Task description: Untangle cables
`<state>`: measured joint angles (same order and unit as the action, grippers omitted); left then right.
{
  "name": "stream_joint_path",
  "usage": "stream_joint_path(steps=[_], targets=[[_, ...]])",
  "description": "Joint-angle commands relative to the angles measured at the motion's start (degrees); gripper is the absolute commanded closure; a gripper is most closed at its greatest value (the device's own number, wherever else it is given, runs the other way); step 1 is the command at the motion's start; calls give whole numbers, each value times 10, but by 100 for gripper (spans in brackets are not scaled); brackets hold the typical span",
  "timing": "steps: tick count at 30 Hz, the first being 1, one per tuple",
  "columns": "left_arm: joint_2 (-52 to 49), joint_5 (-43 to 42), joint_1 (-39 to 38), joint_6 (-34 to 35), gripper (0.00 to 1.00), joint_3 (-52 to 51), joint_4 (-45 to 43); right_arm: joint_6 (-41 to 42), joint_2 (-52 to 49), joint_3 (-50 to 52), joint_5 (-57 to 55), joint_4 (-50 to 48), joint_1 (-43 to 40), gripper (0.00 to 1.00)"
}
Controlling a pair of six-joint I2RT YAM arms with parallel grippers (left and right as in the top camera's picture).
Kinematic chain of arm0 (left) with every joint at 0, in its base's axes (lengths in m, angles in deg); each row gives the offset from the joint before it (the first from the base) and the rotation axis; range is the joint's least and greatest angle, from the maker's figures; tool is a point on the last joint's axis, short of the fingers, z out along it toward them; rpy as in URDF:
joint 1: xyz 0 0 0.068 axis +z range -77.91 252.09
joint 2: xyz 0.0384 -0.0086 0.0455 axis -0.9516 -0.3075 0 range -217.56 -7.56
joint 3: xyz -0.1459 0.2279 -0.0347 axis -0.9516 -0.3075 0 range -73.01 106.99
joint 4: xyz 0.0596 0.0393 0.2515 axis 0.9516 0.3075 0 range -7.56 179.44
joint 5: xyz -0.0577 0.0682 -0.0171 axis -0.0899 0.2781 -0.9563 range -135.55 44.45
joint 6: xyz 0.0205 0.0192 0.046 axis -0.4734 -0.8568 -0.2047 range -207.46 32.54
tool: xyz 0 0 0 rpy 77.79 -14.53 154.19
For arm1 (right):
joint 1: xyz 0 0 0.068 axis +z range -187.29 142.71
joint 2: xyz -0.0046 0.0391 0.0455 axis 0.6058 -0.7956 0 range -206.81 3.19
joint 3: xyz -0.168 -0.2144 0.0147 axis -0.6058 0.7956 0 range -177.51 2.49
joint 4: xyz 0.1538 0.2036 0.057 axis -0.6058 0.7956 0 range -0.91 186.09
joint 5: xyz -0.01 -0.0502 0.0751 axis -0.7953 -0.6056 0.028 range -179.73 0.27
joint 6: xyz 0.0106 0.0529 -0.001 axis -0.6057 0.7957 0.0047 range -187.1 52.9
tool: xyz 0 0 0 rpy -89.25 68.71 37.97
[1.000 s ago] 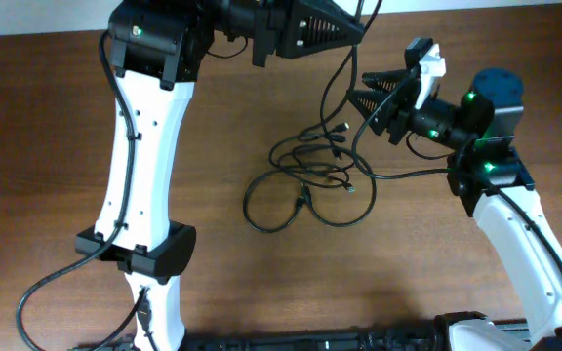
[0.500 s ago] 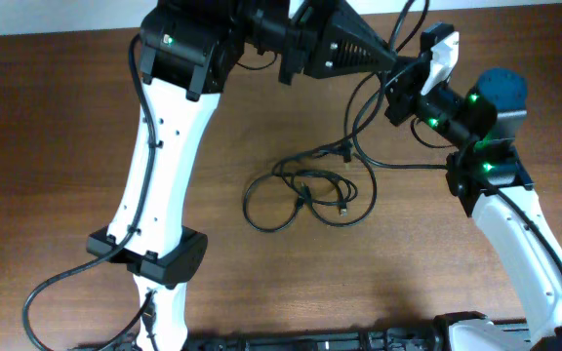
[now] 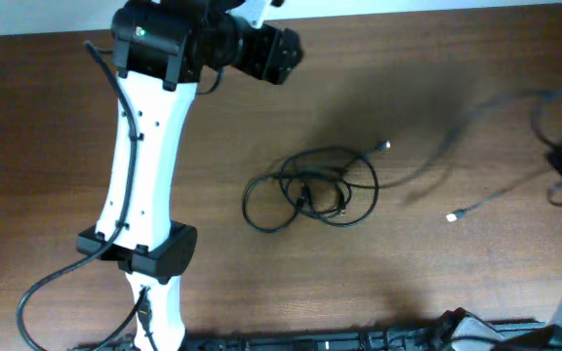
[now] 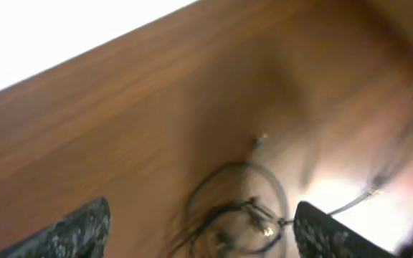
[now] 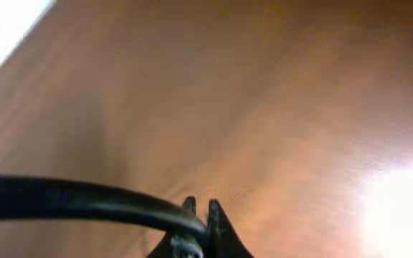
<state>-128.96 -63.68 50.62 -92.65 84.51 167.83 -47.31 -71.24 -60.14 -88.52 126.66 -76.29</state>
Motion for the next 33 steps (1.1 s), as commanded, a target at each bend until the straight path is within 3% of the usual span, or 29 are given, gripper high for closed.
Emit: stream_joint_path(steps=[1,3,6,7,8,9,11,15,19,22,25,30,33], targets=[[-27,136,13,-5,18,6,33,22,11,-14,-5,33,-94,96],[-45,177,13,-5,18,1,69,22,10,-14,-18,53,-155,96],[-48,285,14,-5,13,-23,113,32,6,-14,-17,53,-160,95],[-47,289,17,-2,13,-26,113,32,1,-14,-12,50,-149,86],[-46,289,26,0,10,-26,113,28,-7,-14,-10,50,-134,70],[-46,289,43,16,11,-28,113,-16,-20,-14,17,46,-112,48],[-46,289,64,25,12,-56,113,-61,-39,-14,45,54,-75,39],[0,288,85,64,10,-207,114,-107,-59,-14,46,93,31,32],[81,194,134,76,4,-373,114,-181,-59,-14,127,103,169,27],[152,159,202,89,2,-445,114,-205,-59,-14,128,130,273,25],[219,146,221,100,2,-503,112,-200,-60,-13,151,171,372,24],[242,119,221,180,1,-696,-61,-63,-99,-10,151,181,526,24],[241,93,220,180,1,-801,-189,-5,-148,-10,151,182,585,23]])
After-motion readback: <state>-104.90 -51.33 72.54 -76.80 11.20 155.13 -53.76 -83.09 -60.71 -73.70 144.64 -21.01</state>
